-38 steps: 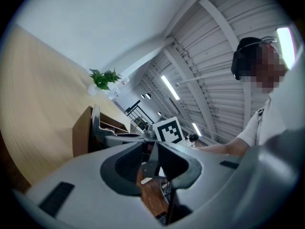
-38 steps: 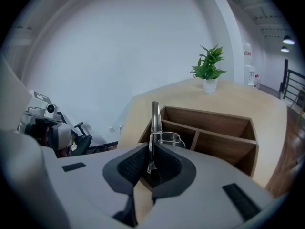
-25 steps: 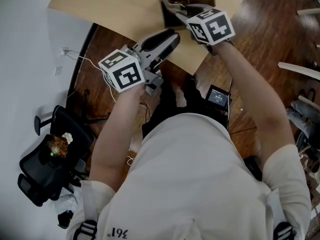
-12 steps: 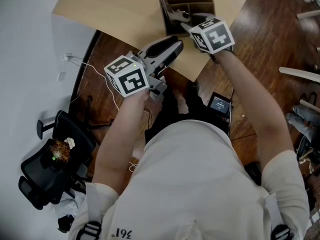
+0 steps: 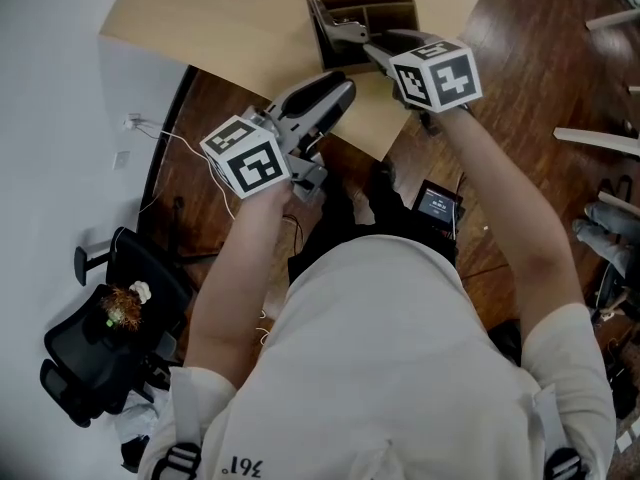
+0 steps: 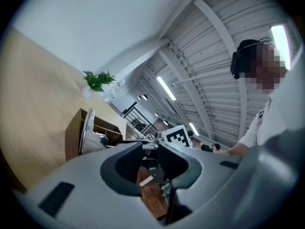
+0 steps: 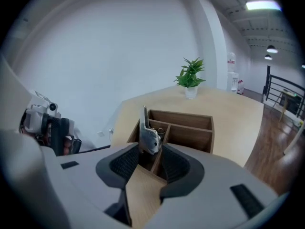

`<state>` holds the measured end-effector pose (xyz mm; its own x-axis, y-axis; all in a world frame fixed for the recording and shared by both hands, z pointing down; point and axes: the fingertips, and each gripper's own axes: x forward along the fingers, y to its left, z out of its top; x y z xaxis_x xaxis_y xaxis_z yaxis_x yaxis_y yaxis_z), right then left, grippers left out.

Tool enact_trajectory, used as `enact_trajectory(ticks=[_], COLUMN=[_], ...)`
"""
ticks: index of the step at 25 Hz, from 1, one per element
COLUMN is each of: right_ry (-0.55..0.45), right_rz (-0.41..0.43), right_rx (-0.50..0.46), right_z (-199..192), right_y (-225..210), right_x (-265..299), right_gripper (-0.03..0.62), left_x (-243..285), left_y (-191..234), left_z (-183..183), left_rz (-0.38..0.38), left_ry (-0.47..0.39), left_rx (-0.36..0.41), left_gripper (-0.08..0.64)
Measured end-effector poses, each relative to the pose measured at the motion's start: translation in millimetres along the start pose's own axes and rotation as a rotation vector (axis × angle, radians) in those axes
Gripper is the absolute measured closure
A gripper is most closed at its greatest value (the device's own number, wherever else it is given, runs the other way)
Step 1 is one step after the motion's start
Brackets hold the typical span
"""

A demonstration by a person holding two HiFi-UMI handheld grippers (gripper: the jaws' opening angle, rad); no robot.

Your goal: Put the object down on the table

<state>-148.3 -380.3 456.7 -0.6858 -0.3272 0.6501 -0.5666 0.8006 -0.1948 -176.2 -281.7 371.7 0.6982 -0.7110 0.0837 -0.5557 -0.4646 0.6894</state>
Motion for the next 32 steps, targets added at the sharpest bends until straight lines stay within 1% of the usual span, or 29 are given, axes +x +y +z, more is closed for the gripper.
enact_trajectory(ticks=[3,7,8,12,13,21,25,29,32], right_ry=[-0.012,-0.026,-0.035,-0.089,-0.099,-0.179,-0.222,-0.253,-0.259], right_rz=[0.04,0.06,0.061,0.053,0.055,0.104,0.106,0.105,0.107], right_rx=[0.031,0.016,0.021,0.07,0.082,0.13,0.146,0.183,0.199], right_z=[-2.7,-7.4,-7.3,-3.2,-2.4,7.3,9.4,5.2,-1.6], right_y=[10.3,21.6,22.3,25.3,27.4,49.5,59.4,53.6,59.4], right_x=[-6.4,-18.5,-23.2,-45.2,-50.5,-94.9,-124.5,-140.8,-158.4], right_gripper=[0.445,0.446,0.459,0.57,0.589,0.589,0.589,0.589,0.59], left_x=[-5.8,-10.9,-11.1,-13.8,-14.9,-25.9,-37.3,-40.8,-51.7], left_y=[-0.1,-3.2,-5.1,-15.7,-19.1,-49.9,-72.7,-76.3,-86.1], left_z=[-1.6,-4.4,-4.2,-1.8,-1.1,-1.3,-6.5,-8.2,-10.1], left_rz=[0.002,0.004,0.002,-0.011,-0.016,-0.048,-0.065,-0.067,-0.063], left_ry=[0.002,0.006,0.005,0.001,0.0,0.01,0.013,0.014,0.014], left_rx=[0.007,0.018,0.02,0.036,0.041,0.088,0.101,0.105,0.113], left_gripper=[0.476,0.476,0.476,0.476,0.476,0.477,0.477,0.477,0.479])
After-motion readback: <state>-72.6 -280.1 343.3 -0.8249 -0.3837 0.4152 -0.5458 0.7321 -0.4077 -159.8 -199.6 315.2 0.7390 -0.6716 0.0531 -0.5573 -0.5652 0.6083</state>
